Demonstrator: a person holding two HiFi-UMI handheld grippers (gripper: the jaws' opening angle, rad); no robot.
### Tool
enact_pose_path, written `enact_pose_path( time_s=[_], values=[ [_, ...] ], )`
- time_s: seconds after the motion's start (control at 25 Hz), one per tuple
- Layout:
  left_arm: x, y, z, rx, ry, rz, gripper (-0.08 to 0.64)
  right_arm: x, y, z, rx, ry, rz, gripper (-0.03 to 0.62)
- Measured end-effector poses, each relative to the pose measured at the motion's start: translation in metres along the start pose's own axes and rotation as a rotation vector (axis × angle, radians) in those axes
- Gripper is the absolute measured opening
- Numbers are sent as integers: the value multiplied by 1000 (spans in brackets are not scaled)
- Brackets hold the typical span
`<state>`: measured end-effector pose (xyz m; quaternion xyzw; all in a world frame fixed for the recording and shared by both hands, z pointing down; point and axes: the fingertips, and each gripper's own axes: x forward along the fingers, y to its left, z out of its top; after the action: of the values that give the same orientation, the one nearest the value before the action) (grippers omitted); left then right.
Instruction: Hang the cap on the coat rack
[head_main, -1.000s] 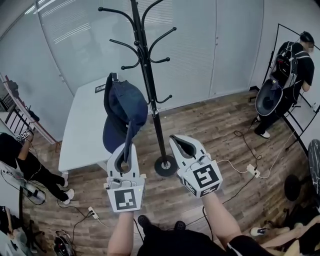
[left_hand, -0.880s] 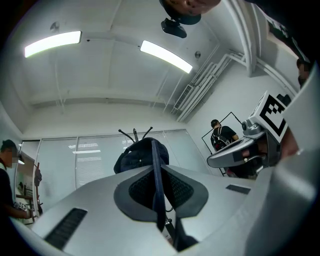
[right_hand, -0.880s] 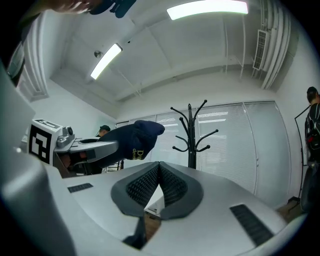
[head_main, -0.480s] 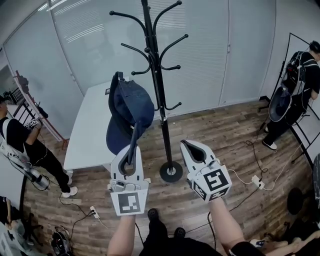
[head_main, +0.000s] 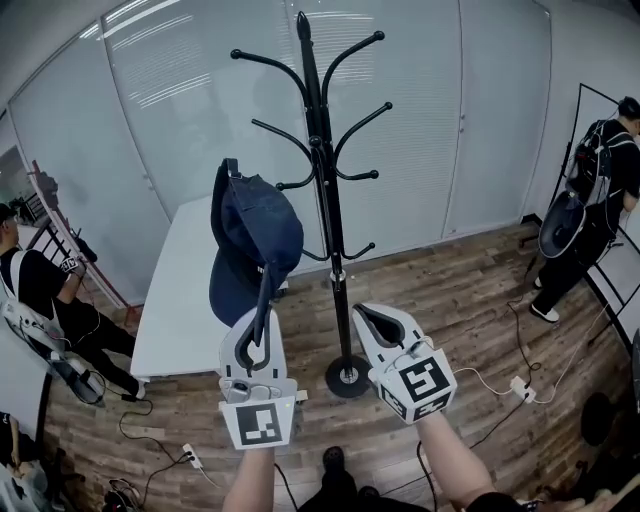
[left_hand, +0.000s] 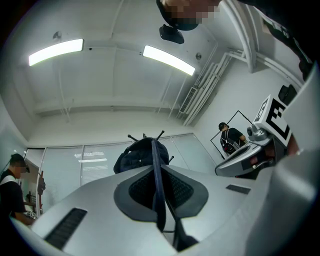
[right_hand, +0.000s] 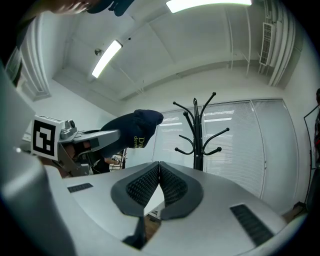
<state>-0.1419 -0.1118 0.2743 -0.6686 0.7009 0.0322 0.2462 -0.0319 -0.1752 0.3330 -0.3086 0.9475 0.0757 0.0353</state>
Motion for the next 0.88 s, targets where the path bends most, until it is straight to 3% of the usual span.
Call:
enact_pose_path(
  time_s=[0.32, 0.64, 0.88],
  values=[
    [58, 47, 8, 51, -86, 0, 31, 65, -12, 27, -60, -27, -2, 31],
    [100, 77, 25, 157, -182, -35, 31, 98, -18, 30, -101, -54, -43, 31],
    [132, 93, 37, 161, -248, -58, 31, 119, -31, 27, -104, -48, -86, 29]
  ],
)
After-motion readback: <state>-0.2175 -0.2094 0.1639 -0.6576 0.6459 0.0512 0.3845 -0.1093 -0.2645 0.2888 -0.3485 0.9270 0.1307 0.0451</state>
